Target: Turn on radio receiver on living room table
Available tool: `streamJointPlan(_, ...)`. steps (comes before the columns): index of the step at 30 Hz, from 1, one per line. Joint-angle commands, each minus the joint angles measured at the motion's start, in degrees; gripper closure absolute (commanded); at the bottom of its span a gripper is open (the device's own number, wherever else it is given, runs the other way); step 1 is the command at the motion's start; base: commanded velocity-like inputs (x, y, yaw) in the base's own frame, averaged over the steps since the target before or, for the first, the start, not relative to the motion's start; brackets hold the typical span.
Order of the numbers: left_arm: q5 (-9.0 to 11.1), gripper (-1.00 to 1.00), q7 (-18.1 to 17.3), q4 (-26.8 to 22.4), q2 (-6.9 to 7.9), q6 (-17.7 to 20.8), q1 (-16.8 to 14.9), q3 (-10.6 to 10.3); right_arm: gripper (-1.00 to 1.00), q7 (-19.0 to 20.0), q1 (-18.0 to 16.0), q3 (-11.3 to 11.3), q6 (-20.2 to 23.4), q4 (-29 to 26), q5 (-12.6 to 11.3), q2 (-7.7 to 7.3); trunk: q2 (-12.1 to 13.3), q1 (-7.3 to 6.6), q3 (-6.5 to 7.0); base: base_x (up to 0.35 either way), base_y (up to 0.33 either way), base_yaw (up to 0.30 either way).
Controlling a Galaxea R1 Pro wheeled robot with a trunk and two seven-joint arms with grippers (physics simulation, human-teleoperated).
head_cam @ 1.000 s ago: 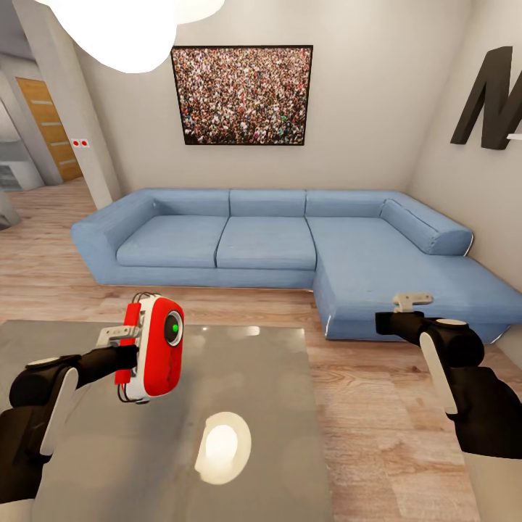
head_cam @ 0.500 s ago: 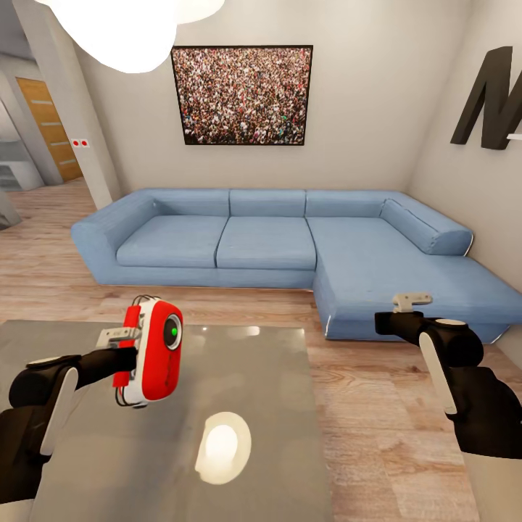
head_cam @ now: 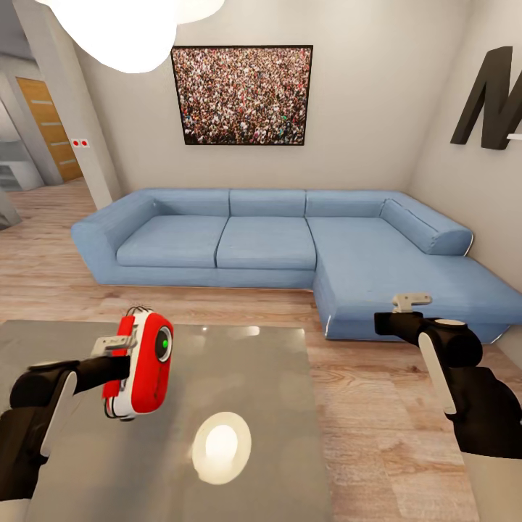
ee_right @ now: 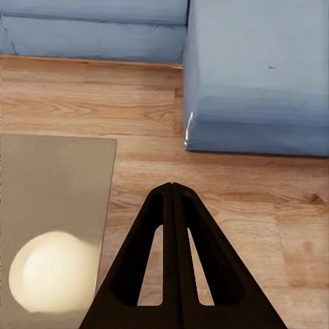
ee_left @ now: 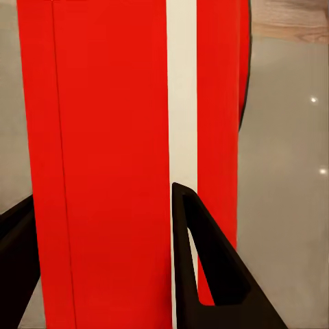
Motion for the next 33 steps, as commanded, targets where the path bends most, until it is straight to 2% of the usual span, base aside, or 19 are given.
streamJointPlan(1,0.52,1.00,0.78,0.45,-0.44,0.01,-0.03,-0.10,1.00,0.00,0.00,0.01,0.00,0.00,0.00,0.01,0.00,0.00,0.01,0.000,0.000,0.000)
streamJointPlan(5,0.25,1.00,6.01,2.45,-1.75,-0.11,-0.05,-1.12,1.00,0.00,0.00,0.02,0.00,0.00,0.00,0.03,0.00,0.00,0.01,0.000,0.000,0.000)
streamJointPlan(6,0.25,1.00,7.54,2.96,-2.31,-0.16,-0.12,-1.72,1.00,0.00,0.00,0.05,0.00,0.00,0.00,0.06,0.00,0.00,0.01,0.000,0.000,0.000)
streamJointPlan(7,0.25,1.00,10.05,4.30,-3.58,-0.22,-0.91,-2.69,1.00,0.00,0.00,0.09,0.00,0.00,0.00,0.12,0.00,0.00,0.01,0.000,0.000,0.000)
streamJointPlan(9,0.25,1.00,11.47,6.52,-4.74,-0.29,-2.24,-3.12,1.00,0.00,0.00,0.10,0.00,0.00,-0.05,0.17,0.00,0.00,0.01,0.000,0.000,0.000)
streamJointPlan(11,0.23,1.00,11.83,7.95,-5.16,-0.31,-3.16,-3.23,1.00,0.00,0.00,0.11,0.00,0.00,-0.07,0.19,0.00,0.00,0.01,0.000,0.000,0.000)
streamJointPlan(14,0.20,1.00,12.31,12.63,-5.99,-0.40,-6.54,-3.37,1.00,0.00,0.00,0.11,0.00,0.00,-0.07,0.15,0.00,0.00,0.01,0.000,0.000,0.000)
streamJointPlan(16,0.17,1.00,12.46,18.50,-7.45,-1.03,-10.17,-3.41,1.00,0.00,0.00,0.05,0.00,0.00,-0.07,0.13,0.00,0.00,0.01,0.000,0.000,0.000)
streamJointPlan(21,0.04,1.00,12.56,25.26,-9.15,-1.43,-14.63,-3.42,1.00,0.00,0.00,0.10,0.00,0.00,-0.08,0.16,0.00,0.00,0.01,0.000,0.000,0.000)
streamJointPlan(22,-0.25,1.00,12.74,29.02,-9.72,-1.47,-17.22,-3.42,1.00,0.00,0.00,0.11,0.00,0.00,-0.09,0.19,0.00,0.00,0.01,0.000,0.000,0.000)
streamJointPlan(24,-0.47,1.00,13.56,31.29,-10.08,-1.48,-18.82,-3.42,1.00,0.00,0.00,0.11,0.00,0.00,-0.09,0.20,0.00,0.00,0.01,0.000,0.000,0.000)
streamJointPlan(26,-0.59,1.00,16.33,34.93,-10.93,-1.49,-21.47,-3.42,1.00,0.00,0.00,0.11,0.00,0.00,-0.09,0.21,0.00,0.00,0.01,0.000,0.000,0.000)
streamJointPlan(28,-0.67,1.00,18.15,36.12,-12.39,-1.45,-22.62,-3.42,1.00,0.00,0.00,0.11,0.00,0.00,-0.20,0.21,0.00,0.00,0.01,0.000,0.000,0.000)
streamJointPlan(31,-0.77,1.00,18.89,36.38,-13.72,-1.41,-23.04,-3.42,1.00,0.00,0.00,0.11,0.00,0.00,-0.25,0.21,0.00,0.00,0.01,0.000,0.000,0.000)
streamJointPlan(33,-0.82,1.00,18.95,36.46,-13.80,-1.37,-23.07,-3.42,1.00,0.00,0.00,0.11,0.00,0.00,-0.26,0.21,0.00,0.00,0.01,0.000,0.000,0.000)
